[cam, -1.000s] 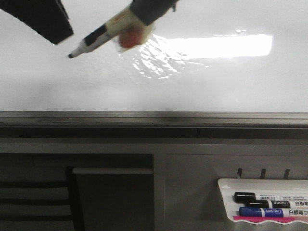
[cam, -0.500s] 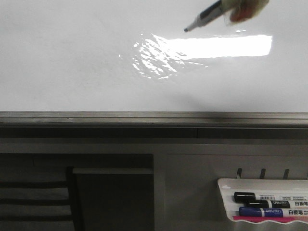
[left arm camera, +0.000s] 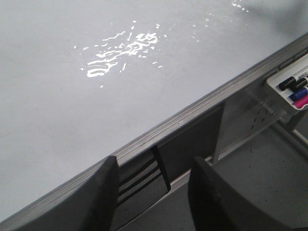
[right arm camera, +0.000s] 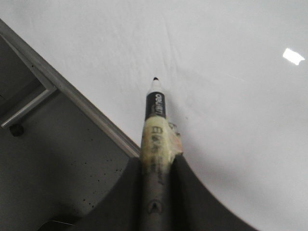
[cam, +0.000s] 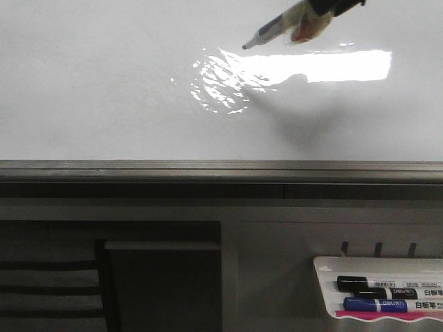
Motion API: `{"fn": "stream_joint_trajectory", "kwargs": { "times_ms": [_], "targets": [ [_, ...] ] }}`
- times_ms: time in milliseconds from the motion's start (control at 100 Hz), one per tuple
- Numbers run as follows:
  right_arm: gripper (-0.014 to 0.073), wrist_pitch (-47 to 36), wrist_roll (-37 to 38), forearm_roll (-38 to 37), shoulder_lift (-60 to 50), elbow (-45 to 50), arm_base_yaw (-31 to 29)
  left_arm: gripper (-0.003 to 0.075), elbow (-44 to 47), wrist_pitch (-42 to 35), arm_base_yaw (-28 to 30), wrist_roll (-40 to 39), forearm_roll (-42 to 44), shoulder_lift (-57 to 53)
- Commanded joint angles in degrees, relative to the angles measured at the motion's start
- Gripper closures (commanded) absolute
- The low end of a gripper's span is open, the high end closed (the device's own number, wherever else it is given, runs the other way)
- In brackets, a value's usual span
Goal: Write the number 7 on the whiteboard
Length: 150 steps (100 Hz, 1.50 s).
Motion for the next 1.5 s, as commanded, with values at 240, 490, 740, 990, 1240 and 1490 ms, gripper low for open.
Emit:
{"fn": "stream_joint_trajectory", "kwargs": {
  "times_ms": [240,490,740,990,1240,1490],
  "targets": [
    [0.0608,-10.5,0.5,0.9,5.4,-1.7,2.3,0.0406,-1.4,-4.3,0.1,-0.7,-1.3,0.4],
    [0.0608,-9.4,0.9,0.9,7.2,-1.7,0.2,0.0406,-1.4,-4.3,0.1,-0.7,-1.2,0.4],
    [0.0608,-5.9,1.9,0.9,3.4,-0.2,-7.8,0.0406,-1.4,-4.3,0.1,-0.7,-1.1,0.4],
    [0.0608,-5.5,1.9,0.9,3.3,-0.1,-7.8,0.0406,-1.4,-4.3,0.1,-0.7,-1.1,0.4],
    [0.0608,-7.1,1.8,4.2,3.3,10.0,-0.9,0.0406,-1.4,-4.3,0.1,-0.7,-1.1,0.4],
    [0.0608,-10.3,1.8,4.4,2.2,9.9,0.8,0.0406,-1.6,-4.3,-0.1,0.0,-1.7,0.6]
  ]
}}
